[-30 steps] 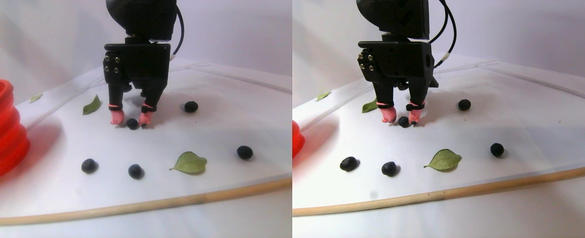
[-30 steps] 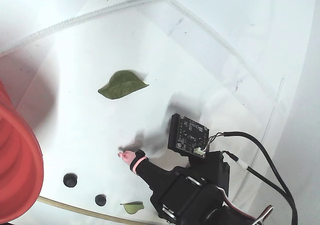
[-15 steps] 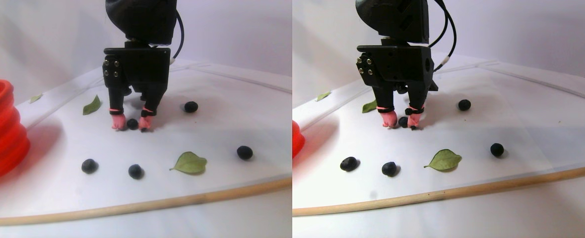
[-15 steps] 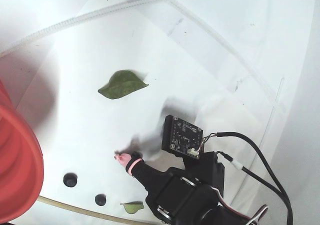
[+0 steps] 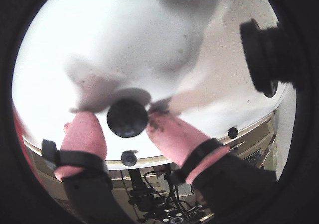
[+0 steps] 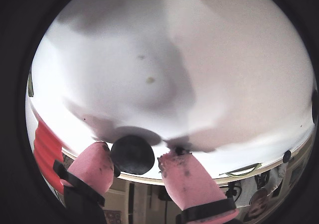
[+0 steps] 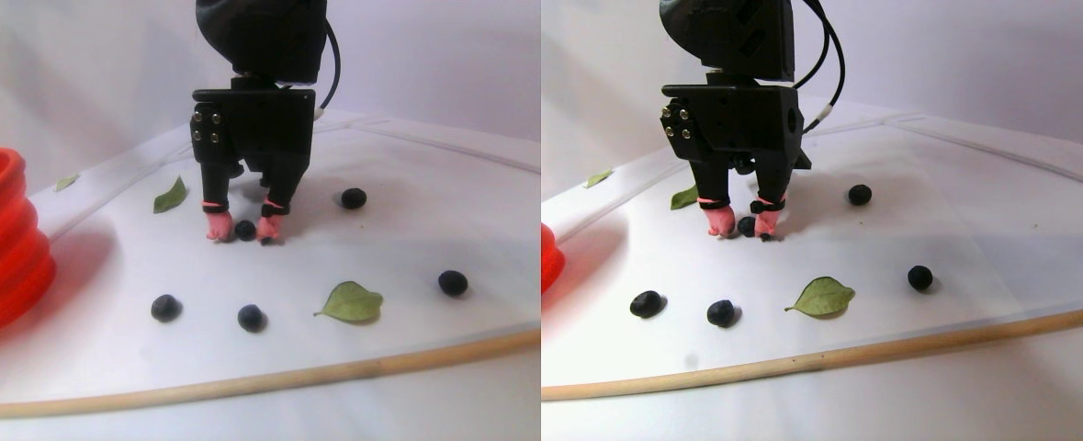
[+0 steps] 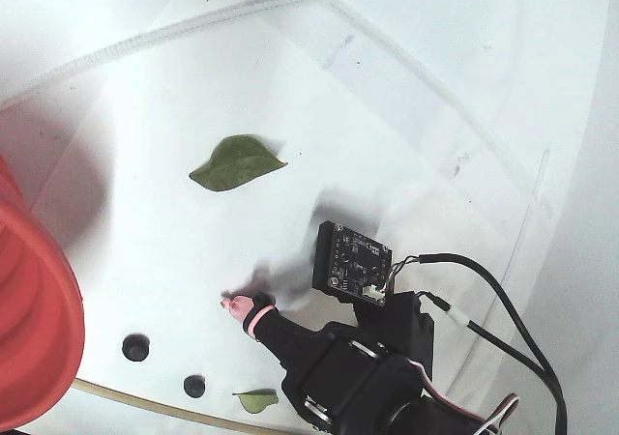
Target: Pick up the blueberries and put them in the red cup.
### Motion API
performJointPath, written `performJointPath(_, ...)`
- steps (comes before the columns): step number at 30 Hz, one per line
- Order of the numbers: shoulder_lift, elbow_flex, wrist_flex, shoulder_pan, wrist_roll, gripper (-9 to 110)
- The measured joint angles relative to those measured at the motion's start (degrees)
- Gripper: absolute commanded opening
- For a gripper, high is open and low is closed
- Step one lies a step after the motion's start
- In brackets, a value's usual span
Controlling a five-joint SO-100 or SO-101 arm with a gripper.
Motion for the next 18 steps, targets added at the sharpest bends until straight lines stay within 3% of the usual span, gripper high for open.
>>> performJointPath(18,-0.4,-1.5,0.0,0.4,0.0,16)
